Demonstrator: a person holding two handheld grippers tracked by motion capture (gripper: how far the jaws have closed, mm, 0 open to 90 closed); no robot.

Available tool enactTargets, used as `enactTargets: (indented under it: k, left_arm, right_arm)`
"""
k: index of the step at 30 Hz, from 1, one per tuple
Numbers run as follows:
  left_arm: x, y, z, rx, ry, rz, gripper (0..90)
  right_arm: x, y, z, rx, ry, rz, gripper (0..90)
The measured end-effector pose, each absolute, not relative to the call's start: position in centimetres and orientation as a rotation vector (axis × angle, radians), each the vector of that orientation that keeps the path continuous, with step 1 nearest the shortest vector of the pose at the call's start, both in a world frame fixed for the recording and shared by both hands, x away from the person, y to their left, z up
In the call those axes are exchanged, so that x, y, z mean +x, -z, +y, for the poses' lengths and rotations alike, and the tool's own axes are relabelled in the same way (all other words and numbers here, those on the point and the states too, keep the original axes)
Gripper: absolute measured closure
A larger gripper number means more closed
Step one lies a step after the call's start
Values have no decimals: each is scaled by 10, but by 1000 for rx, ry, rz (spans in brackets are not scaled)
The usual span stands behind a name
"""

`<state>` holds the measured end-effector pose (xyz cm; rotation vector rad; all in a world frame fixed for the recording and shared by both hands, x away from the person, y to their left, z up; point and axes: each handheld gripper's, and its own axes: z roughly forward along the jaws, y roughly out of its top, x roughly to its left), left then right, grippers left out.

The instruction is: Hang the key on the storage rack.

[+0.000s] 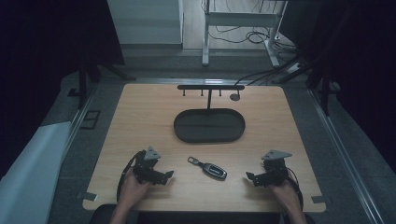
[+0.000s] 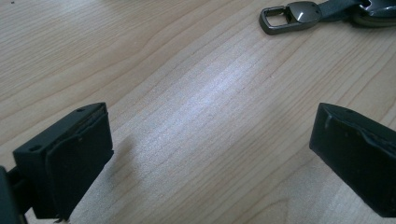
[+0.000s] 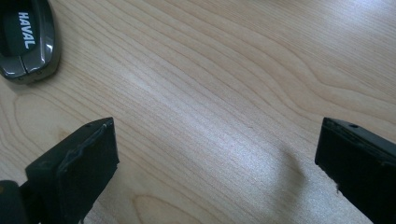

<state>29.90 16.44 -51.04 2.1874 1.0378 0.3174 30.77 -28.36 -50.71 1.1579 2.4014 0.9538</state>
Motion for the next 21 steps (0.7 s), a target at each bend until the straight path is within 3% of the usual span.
enactTargets:
  k: [21]
  left_arm:
    - [297,509,165,2205,-383,1015,0]
  right_arm:
    - [306,506,-276,1109,-953,2439,0]
